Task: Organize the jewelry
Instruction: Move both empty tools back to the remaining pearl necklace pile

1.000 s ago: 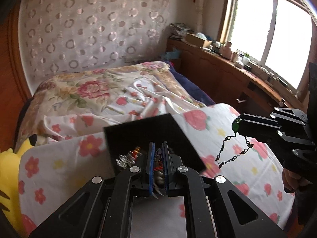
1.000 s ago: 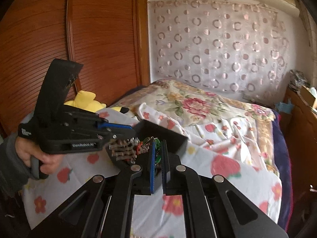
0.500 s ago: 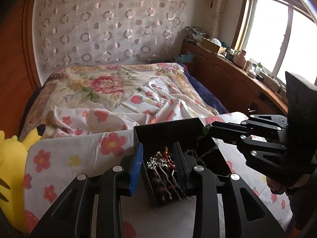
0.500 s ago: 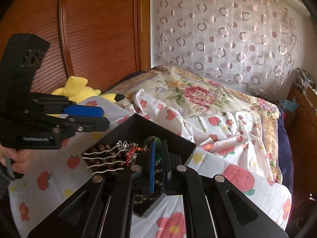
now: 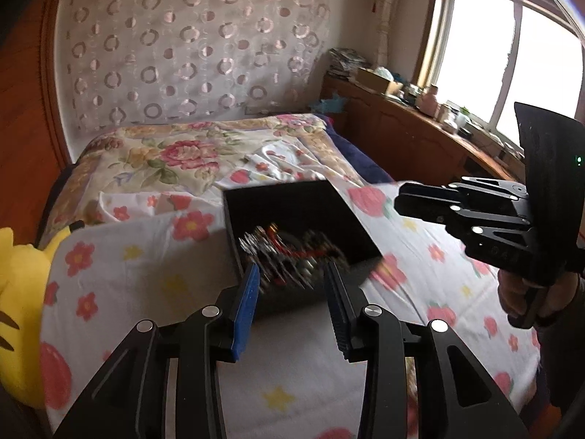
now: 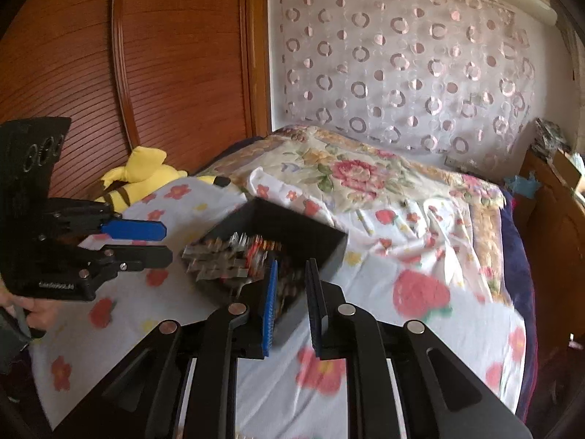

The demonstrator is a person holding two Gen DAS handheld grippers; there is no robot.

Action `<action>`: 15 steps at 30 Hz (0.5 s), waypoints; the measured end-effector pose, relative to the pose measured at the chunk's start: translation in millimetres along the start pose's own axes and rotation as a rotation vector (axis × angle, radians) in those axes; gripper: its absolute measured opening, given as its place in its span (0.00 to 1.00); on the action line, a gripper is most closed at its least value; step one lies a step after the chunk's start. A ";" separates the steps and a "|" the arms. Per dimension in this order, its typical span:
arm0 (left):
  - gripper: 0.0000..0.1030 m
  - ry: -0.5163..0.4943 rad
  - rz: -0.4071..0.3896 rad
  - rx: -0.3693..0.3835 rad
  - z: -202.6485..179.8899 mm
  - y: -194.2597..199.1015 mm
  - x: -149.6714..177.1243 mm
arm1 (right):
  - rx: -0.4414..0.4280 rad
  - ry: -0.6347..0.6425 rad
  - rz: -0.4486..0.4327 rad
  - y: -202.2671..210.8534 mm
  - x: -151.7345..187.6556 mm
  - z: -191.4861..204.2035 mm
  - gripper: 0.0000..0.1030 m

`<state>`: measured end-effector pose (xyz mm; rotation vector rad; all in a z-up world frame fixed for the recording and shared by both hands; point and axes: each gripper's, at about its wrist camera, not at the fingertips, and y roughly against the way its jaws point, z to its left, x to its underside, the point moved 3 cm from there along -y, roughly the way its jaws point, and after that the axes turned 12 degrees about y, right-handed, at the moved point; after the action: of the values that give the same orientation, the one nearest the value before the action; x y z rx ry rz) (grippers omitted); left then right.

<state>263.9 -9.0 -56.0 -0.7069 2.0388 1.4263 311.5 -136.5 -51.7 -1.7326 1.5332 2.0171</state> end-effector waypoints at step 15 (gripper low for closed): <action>0.34 -0.049 0.125 0.049 -24.6 -5.0 78.9 | -0.007 -0.048 0.184 37.4 118.1 46.7 0.17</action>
<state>207.9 -42.3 -107.0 -0.5276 2.1041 1.4423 213.2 -183.5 -126.7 -1.5863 1.7292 2.1321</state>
